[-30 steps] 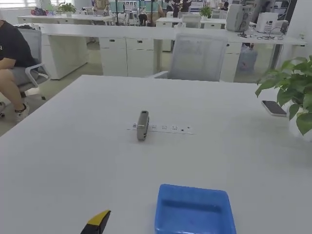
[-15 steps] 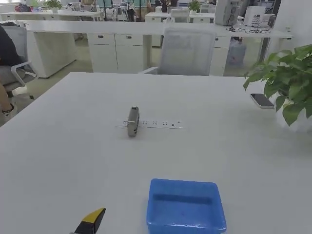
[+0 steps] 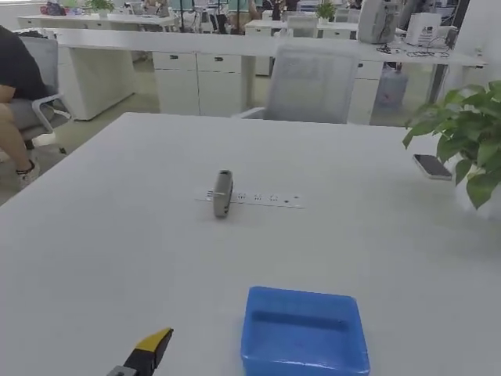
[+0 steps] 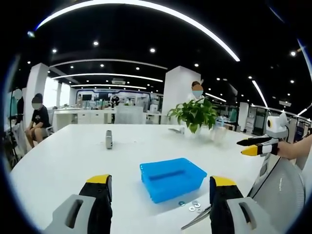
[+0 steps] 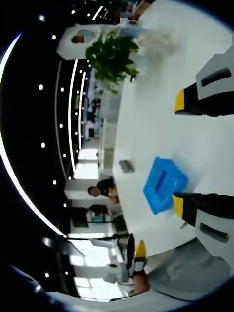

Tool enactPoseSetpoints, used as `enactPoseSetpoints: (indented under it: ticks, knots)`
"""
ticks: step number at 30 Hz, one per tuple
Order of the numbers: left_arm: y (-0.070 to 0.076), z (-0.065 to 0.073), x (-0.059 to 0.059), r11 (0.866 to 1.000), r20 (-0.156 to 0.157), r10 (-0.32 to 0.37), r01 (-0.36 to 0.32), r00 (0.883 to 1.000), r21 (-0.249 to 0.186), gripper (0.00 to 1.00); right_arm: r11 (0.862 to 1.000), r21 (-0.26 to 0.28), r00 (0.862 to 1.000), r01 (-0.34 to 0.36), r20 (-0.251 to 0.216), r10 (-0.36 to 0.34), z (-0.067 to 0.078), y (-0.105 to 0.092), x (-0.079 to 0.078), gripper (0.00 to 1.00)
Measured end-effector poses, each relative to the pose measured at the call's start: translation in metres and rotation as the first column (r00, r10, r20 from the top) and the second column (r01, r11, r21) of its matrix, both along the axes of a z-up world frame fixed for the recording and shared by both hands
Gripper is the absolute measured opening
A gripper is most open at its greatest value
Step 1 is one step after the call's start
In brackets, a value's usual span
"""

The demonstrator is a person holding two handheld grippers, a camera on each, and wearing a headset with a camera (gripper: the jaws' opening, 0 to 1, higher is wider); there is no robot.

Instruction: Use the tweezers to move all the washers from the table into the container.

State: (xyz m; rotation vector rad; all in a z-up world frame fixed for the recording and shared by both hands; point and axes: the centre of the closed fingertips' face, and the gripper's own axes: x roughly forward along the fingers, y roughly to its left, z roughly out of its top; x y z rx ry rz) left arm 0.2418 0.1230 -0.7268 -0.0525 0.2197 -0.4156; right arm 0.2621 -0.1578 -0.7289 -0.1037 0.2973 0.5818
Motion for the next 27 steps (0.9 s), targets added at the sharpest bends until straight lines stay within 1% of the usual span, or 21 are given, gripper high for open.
enactPoseSetpoints:
  ticks: [3,4,5,6,9,10,11,12,13,14,15,16,17,19,20,21,22,24,25,26,27]
  knots:
    - [0.002,-0.001,0.000,1.000,-0.004,0.009,-0.009,1.000,-0.002,0.84,1.000,0.001,1.000,-0.004,-0.007,0.004,-0.001,0.000,0.000,0.62]
    - [0.002,-0.001,0.000,1.000,-0.008,0.006,-0.006,1.000,-0.003,0.83,1.000,0.003,1.000,-0.011,-0.016,0.011,-0.003,0.002,-0.001,0.61]
    - [-0.001,-0.002,-0.001,1.000,-0.019,-0.009,0.009,1.000,-0.021,0.83,1.000,0.005,1.000,-0.018,-0.022,0.018,-0.003,0.003,-0.002,0.61]
    - [-0.002,-0.003,-0.001,0.999,-0.024,-0.015,0.015,1.000,-0.028,0.83,1.000,0.007,0.999,-0.021,-0.025,0.021,-0.004,0.003,-0.002,0.61]
    - [-0.006,-0.005,-0.001,0.999,-0.034,-0.037,0.036,0.999,-0.021,0.82,0.999,0.036,0.999,-0.026,-0.041,0.027,-0.004,0.004,-0.002,0.59]
    - [-0.009,-0.007,-0.002,0.999,-0.049,-0.053,0.052,0.997,-0.017,0.82,0.998,0.051,0.999,-0.035,-0.040,0.038,-0.003,0.005,-0.003,0.58]
    - [-0.013,-0.011,-0.004,0.997,-0.071,-0.077,0.076,0.995,-0.016,0.81,0.996,0.071,0.998,-0.049,-0.035,0.052,0.001,0.007,-0.004,0.56]
    - [-0.018,-0.017,-0.009,0.993,-0.119,-0.118,0.116,0.986,-0.018,0.80,0.993,0.095,0.997,-0.066,-0.031,0.069,0.004,0.011,-0.006,0.54]
    - [-0.021,-0.020,-0.011,0.990,-0.139,-0.138,0.137,0.981,-0.019,0.78,0.989,0.118,0.995,-0.088,-0.036,0.093,0.007,0.016,-0.008,0.53]
    - [-0.025,-0.022,-0.013,0.985,-0.151,-0.171,0.171,0.974,-0.017,0.77,0.989,0.113,0.993,-0.097,-0.053,0.104,0.005,0.017,-0.010,0.52]
    - [-0.027,-0.023,-0.014,0.983,-0.154,-0.185,0.185,0.971,-0.015,0.76,0.990,0.095,0.992,-0.103,-0.057,0.109,0.003,0.019,-0.010,0.52]
    - [-0.031,-0.023,-0.018,0.975,-0.158,-0.220,0.221,0.963,-0.013,0.75,0.990,0.079,0.990,-0.116,-0.066,0.121,0.001,0.022,-0.012,0.52]
    - [-0.033,-0.023,-0.019,0.971,-0.155,-0.236,0.238,0.959,-0.006,0.73,0.989,0.063,0.988,-0.132,-0.076,0.136,-0.001,0.024,-0.014,0.52]
    - [-0.035,-0.032,-0.025,0.963,-0.201,-0.260,0.269,0.944,0.018,0.70,0.985,0.037,0.980,-0.168,-0.106,0.171,-0.002,0.036,-0.021,0.52]
    - [-0.037,-0.036,-0.029,0.954,-0.232,-0.283,0.298,0.931,0.031,0.70,0.984,0.038,0.978,-0.172,-0.114,0.175,-0.002,0.038,-0.023,0.53]
    - [-0.041,-0.037,-0.032,0.942,-0.244,-0.318,0.334,0.916,0.026,0.69,0.983,0.042,0.975,-0.181,-0.127,0.185,-0.002,0.043,-0.025,0.54]
    - [-0.046,-0.039,-0.038,0.926,-0.265,-0.363,0.378,0.893,0.005,0.68,0.981,0.037,0.971,-0.190,-0.139,0.193,-0.004,0.049,-0.028,0.54]
    - [-0.050,-0.044,-0.045,0.907,-0.307,-0.407,0.420,0.860,-0.024,0.61,0.975,-0.003,0.960,-0.222,-0.177,0.218,-0.013,0.060,-0.036,0.52]
    - [-0.052,-0.048,-0.049,0.891,-0.336,-0.433,0.453,0.836,-0.020,0.58,0.962,-0.028,0.946,-0.273,-0.190,0.263,-0.018,0.071,-0.043,0.50]
    - [-0.052,-0.051,-0.050,0.882,-0.348,-0.443,0.472,0.826,-0.003,0.55,0.951,-0.051,0.935,-0.304,-0.204,0.289,-0.022,0.077,-0.047,0.48]
    - [-0.052,-0.055,-0.051,0.868,-0.366,-0.457,0.496,0.811,0.015,0.53,0.938,-0.072,0.922,-0.339,-0.224,0.316,-0.028,0.086,-0.052,0.45]
